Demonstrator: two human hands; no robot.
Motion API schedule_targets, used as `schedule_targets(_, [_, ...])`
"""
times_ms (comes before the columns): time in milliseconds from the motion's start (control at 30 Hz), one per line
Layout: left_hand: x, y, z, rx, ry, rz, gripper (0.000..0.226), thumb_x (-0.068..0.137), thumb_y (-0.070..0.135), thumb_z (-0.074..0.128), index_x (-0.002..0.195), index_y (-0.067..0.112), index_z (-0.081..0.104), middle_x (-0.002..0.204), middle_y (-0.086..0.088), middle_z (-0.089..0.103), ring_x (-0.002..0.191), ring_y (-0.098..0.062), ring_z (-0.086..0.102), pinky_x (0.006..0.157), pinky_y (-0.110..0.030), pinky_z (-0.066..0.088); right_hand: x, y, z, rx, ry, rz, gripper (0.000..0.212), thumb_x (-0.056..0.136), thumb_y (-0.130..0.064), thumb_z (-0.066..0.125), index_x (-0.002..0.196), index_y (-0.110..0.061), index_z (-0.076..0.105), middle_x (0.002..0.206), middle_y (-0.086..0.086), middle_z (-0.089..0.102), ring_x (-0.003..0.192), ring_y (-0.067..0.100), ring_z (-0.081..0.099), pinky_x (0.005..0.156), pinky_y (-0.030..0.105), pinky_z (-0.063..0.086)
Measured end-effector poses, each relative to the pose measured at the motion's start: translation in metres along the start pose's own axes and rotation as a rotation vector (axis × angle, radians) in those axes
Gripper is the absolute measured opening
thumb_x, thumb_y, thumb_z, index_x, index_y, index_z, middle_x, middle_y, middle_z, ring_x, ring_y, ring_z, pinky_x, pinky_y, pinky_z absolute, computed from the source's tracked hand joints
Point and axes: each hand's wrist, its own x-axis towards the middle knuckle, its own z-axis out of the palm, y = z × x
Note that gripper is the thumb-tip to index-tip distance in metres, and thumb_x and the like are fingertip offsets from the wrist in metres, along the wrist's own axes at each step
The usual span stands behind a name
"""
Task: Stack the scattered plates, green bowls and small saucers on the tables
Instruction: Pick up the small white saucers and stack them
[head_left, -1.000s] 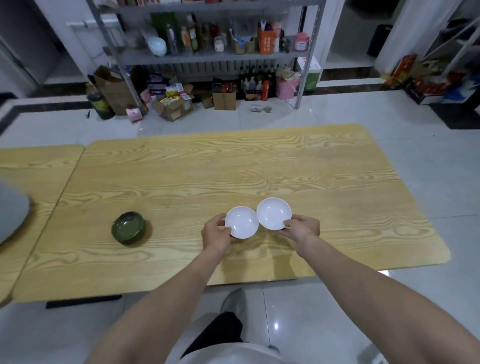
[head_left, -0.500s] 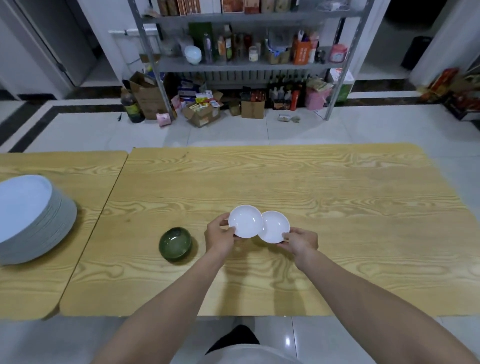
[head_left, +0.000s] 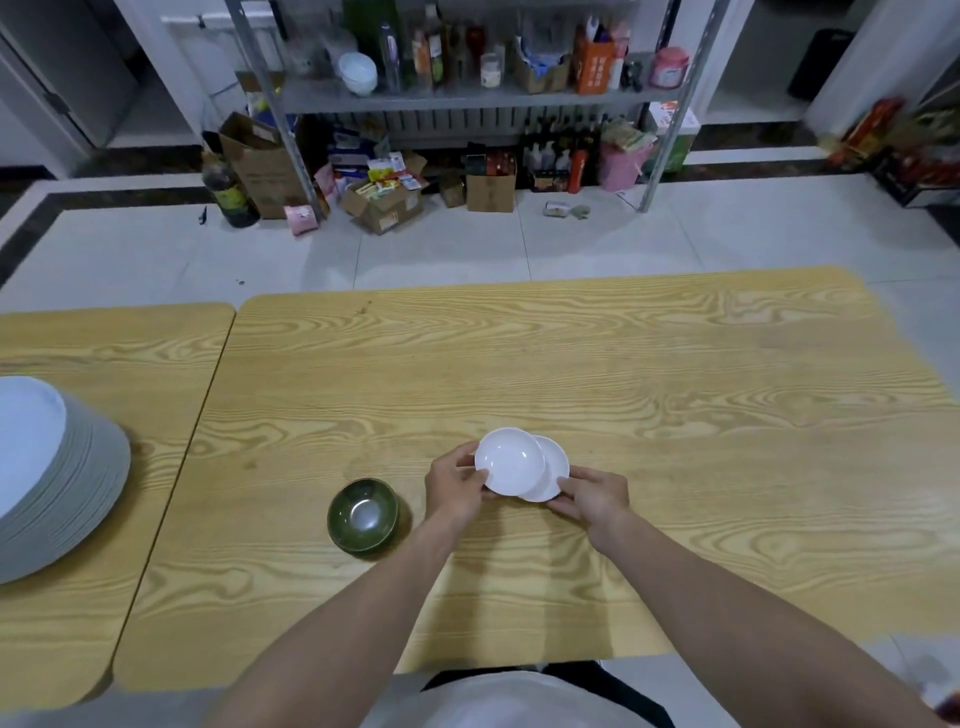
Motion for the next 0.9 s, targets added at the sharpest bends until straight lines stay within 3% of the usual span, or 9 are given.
schedule_targets(67, [0.004, -0.001, 0.001, 0.015, -0.008, 0.005, 0.039, 0.087, -0.01, 0.058, 0.11, 0.021, 0.067, 0.105, -0.004, 0.063, 0.096, -0.028, 0.067, 0.07, -0.041, 0.062, 0.003, 0.001, 0.001, 0.012, -0.018, -0.001, 0.02, 0.086, 0.012, 0.064, 0.101, 0.0, 0.066, 0.094, 0.023, 0.07, 0.084, 0.037, 0.072, 0.076, 0.039, 0.06])
schedule_targets(167, [0.01, 0.0, 0.002, 0.042, -0.03, 0.014, 0.04, 0.087, -0.01, 0.057, 0.103, 0.025, 0.067, 0.104, -0.002, 0.064, 0.095, -0.027, 0.067, 0.07, -0.04, 0.062, 0.003, 0.0, 0.0, 0.015, -0.068, -0.02, 0.017, 0.088, 0.011, 0.062, 0.098, -0.002, 0.066, 0.092, 0.021, 0.07, 0.087, 0.035, 0.071, 0.066, 0.031, 0.062])
schedule_targets(333, [0.019, 0.002, 0.008, 0.097, -0.07, 0.049, 0.04, 0.087, -0.006, 0.062, 0.12, 0.015, 0.067, 0.108, -0.005, 0.065, 0.096, -0.028, 0.067, 0.075, -0.044, 0.061, 0.009, 0.001, -0.004, -0.003, -0.115, -0.061, 0.019, 0.089, 0.009, 0.063, 0.104, -0.001, 0.065, 0.096, 0.018, 0.071, 0.087, 0.029, 0.072, 0.066, 0.027, 0.062])
schedule_targets(567, [0.017, -0.002, 0.013, 0.137, -0.107, 0.098, 0.038, 0.088, -0.005, 0.062, 0.11, 0.025, 0.067, 0.107, -0.007, 0.064, 0.096, -0.03, 0.067, 0.075, -0.043, 0.061, 0.018, 0.007, -0.005, -0.034, -0.141, -0.129, 0.02, 0.091, 0.004, 0.065, 0.109, -0.003, 0.066, 0.088, 0.016, 0.071, 0.076, 0.022, 0.071, 0.063, 0.024, 0.06])
schedule_targets(900, [0.018, -0.007, 0.018, 0.185, -0.137, 0.099, 0.04, 0.088, -0.005, 0.063, 0.125, 0.011, 0.066, 0.115, -0.011, 0.061, 0.093, -0.027, 0.068, 0.066, -0.032, 0.061, 0.022, 0.009, -0.011, -0.06, -0.203, -0.13, 0.027, 0.097, 0.001, 0.056, 0.123, -0.001, 0.063, 0.099, 0.016, 0.072, 0.083, 0.026, 0.072, 0.068, 0.026, 0.06])
